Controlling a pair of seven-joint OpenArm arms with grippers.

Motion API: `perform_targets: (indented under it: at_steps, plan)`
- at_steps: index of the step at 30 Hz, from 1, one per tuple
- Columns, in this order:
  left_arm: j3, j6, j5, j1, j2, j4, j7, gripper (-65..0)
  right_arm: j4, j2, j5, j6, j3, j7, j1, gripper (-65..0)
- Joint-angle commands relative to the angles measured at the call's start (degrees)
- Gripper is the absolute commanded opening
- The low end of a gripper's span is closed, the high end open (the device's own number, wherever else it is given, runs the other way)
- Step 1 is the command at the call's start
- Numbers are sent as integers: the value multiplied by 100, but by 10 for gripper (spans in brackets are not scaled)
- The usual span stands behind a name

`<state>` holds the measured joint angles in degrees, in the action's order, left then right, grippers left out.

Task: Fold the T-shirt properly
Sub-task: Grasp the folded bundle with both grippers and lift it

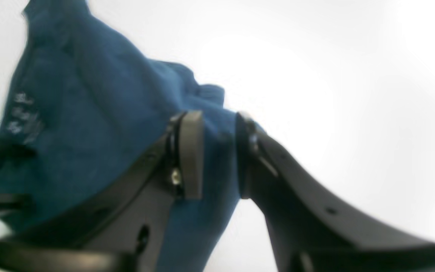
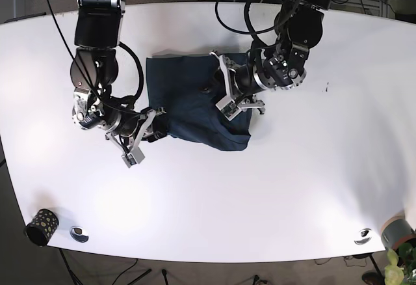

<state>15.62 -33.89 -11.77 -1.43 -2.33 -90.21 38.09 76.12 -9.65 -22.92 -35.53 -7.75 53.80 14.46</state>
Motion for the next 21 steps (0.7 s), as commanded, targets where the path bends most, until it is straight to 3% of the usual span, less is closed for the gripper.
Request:
perform_targets:
  at_steps: [1, 6, 9, 11, 16, 21]
  plan:
    - [-28, -9, -58, 95, -27, 24, -85, -433, -108, -59, 37, -30, -12, -294, 203, -518]
    - [-19, -18, -58, 174, -405, 604, -94, -433, -495, -200, 54, -82, -21, -628, 211, -518]
    - [-19, -26, -76, 411, -633, 876, -235, -433, -522, -253, 81, -355, -21, -690, 167, -518]
    - [-10, -26, -58, 508, -747, 1043, -332, -433, -513, -261, 107, -443, -30, -690, 71, -518]
    - [-10, -35, -85, 877, -1055, 1114, -393, -433, -275, -261, 72, -447, -30, -664, -123, -520]
    - [-28, -35, -85, 1132, -1213, 358, -393, -433, 815, -235, 107, -447, -21, -321, -571, -520]
